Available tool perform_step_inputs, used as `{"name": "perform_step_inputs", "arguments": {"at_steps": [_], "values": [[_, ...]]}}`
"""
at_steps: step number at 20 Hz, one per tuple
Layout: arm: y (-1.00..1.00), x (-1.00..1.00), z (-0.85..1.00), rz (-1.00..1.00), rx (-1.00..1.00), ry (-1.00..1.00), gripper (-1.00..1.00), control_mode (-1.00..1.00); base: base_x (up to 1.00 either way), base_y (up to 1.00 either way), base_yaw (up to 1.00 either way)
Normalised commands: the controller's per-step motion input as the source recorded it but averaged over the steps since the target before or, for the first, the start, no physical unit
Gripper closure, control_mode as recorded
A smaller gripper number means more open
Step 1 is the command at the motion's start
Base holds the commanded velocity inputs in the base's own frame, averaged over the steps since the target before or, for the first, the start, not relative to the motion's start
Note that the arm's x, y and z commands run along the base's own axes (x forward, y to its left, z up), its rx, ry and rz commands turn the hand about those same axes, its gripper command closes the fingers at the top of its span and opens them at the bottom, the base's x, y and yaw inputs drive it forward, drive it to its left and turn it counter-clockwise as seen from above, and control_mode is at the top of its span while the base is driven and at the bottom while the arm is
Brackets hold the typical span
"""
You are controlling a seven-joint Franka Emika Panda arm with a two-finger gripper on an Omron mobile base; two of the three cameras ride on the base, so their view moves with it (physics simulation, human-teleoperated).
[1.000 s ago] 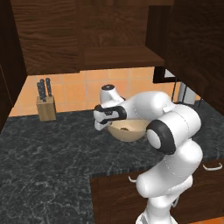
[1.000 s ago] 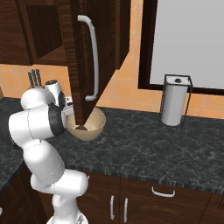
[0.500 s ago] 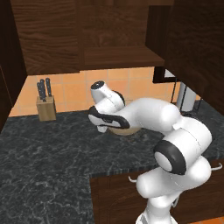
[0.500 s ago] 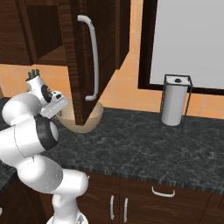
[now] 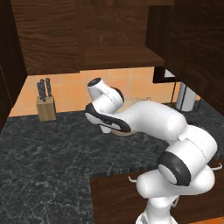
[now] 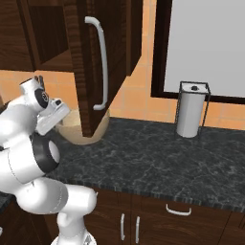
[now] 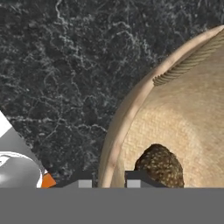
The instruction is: Open the cabinet, pick up the bread from the cabinet and place it in the basket. Then move the basket to the dining counter.
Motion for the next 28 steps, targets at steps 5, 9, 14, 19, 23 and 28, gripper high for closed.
{"name": "perform_step_inputs", "arguments": {"at_steps": [5, 9, 14, 19, 23, 28], "values": [[-0.12, -0.54, 0.39, -0.19, 0.07, -0.22, 1.00, -1.00, 0.00, 0.00, 0.00], [-0.56, -0.46, 0.32, -0.15, 0.03, -0.08, 1.00, -1.00, 0.00, 0.00, 0.00], [-0.57, -0.52, 0.36, -0.03, 0.08, 0.00, 1.00, -1.00, 0.00, 0.00, 0.00], [0.02, -0.37, 0.21, -0.01, 0.08, -0.04, 1.00, -1.00, 0.00, 0.00, 0.00], [0.01, -0.11, 0.01, 0.00, 0.02, 0.00, 1.00, -1.00, 0.00, 0.00, 0.00], [0.00, 0.00, 0.00, 0.00, 0.00, 0.00, 1.00, -1.00, 0.00, 0.00, 0.00]]}}
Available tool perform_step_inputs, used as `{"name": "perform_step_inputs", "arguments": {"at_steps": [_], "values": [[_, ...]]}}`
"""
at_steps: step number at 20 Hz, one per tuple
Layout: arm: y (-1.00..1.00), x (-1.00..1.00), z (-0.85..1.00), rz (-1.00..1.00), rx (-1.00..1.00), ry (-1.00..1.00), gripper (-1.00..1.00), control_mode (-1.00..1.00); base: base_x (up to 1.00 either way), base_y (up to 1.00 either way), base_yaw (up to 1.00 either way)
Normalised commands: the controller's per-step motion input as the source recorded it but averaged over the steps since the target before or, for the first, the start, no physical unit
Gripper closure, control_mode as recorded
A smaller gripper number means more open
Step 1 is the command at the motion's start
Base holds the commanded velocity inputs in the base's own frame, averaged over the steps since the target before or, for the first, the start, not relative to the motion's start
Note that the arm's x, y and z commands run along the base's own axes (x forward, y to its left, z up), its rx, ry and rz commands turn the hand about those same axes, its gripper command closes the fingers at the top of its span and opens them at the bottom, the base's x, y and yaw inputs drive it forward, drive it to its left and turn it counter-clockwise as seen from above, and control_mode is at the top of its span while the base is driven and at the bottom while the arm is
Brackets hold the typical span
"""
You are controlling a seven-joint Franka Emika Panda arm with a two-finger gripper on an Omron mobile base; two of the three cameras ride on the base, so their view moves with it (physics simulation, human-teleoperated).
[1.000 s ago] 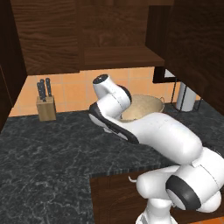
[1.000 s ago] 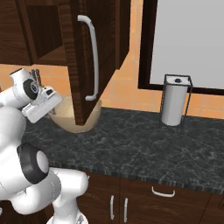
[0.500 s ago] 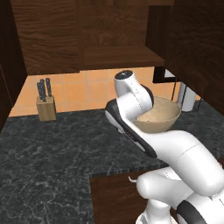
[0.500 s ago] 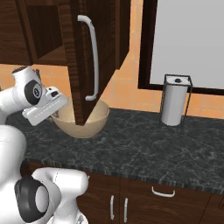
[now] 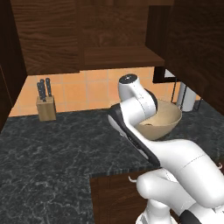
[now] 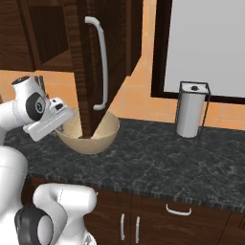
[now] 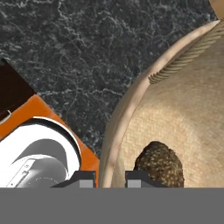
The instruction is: Open the cabinet, pick up the bread from the cabinet and place it in the basket. Then move the basket to the dining counter.
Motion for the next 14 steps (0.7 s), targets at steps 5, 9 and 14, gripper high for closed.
{"name": "perform_step_inputs", "arguments": {"at_steps": [5, 9, 14], "values": [[0.00, -0.02, 0.00, 0.00, 0.00, 0.00, 1.00, 1.00, -0.37, 0.00, 0.00], [0.00, 0.00, 0.00, 0.00, 0.00, 0.00, 1.00, 1.00, -0.84, 0.00, -0.05], [0.00, 0.00, 0.00, 0.00, 0.00, 0.00, 1.00, 1.00, -0.98, -0.05, -0.09]]}}
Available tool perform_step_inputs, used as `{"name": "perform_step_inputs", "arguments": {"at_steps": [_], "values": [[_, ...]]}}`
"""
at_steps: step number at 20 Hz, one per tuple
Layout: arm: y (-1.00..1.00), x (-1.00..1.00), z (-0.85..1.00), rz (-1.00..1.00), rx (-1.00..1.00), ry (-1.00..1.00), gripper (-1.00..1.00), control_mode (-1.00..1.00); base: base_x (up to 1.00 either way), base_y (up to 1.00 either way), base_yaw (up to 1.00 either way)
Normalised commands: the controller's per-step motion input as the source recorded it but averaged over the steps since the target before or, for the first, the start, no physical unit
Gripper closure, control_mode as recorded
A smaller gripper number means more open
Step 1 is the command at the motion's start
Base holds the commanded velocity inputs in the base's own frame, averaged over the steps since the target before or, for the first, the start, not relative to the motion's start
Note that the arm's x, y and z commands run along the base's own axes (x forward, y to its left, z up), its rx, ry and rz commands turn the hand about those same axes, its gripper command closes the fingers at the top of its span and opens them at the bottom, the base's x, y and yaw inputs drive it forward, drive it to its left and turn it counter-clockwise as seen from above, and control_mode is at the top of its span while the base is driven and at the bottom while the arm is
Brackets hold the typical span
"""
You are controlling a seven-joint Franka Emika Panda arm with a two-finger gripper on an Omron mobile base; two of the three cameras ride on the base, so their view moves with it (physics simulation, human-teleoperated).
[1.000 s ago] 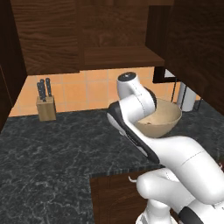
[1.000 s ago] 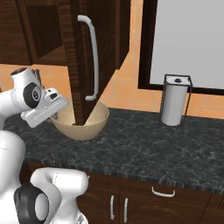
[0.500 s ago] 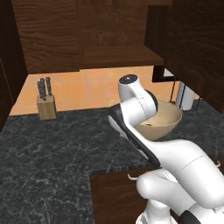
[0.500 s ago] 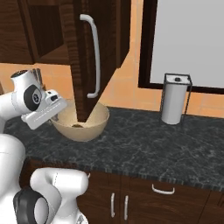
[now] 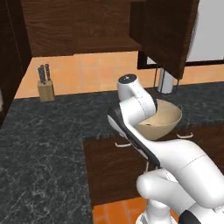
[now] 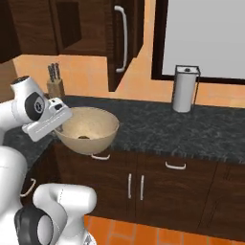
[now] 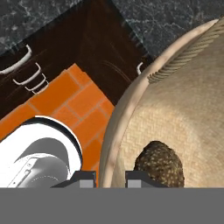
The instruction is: Open the cabinet, pick up the bread from the cabinet and place it in the basket. Then move the basket to the dining counter.
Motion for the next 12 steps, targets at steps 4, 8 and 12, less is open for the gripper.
{"name": "perform_step_inputs", "arguments": {"at_steps": [4, 8, 12], "values": [[0.00, 0.00, 0.00, 0.00, 0.00, 0.00, 1.00, 1.00, -0.43, -0.71, -0.47], [0.00, 0.00, 0.00, 0.00, 0.00, 0.00, 1.00, 1.00, -0.13, -0.83, -0.58], [0.00, 0.00, 0.00, 0.00, 0.00, 0.00, 1.00, 1.00, 0.00, -0.83, -0.66]]}}
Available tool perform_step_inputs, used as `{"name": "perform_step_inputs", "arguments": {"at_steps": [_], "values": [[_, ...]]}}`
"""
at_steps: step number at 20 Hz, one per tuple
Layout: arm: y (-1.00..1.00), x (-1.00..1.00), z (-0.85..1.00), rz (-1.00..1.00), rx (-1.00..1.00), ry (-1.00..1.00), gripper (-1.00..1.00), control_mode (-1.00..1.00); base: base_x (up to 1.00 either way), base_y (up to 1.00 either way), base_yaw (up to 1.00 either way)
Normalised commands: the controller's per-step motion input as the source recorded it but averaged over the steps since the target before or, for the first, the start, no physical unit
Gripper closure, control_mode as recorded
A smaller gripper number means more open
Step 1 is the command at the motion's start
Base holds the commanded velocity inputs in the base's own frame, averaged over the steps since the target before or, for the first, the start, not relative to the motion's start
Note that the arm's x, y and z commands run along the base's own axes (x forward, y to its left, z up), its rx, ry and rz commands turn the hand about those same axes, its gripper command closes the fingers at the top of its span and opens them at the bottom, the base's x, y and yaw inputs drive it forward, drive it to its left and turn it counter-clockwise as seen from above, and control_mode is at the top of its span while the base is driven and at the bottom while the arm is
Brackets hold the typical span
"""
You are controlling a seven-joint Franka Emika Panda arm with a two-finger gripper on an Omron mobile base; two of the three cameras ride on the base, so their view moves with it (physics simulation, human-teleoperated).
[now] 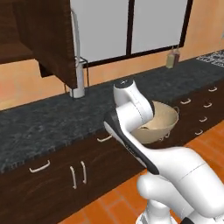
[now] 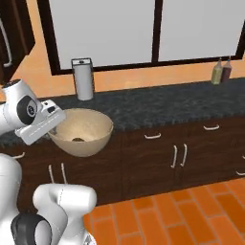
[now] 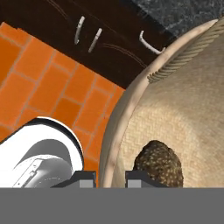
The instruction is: Open the cabinet, pick up the bread from the cabinet and place it in the basket. Then move the basket to the dining counter.
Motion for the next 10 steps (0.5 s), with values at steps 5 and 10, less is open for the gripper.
{"name": "perform_step_inputs", "arguments": {"at_steps": [5, 10], "values": [[0.00, 0.00, 0.00, 0.00, 0.00, 0.00, 1.00, 1.00, 0.03, -0.83, -0.59], [0.00, 0.00, 0.00, 0.00, 0.00, 0.00, 1.00, 1.00, 0.45, -0.55, -0.58]]}}
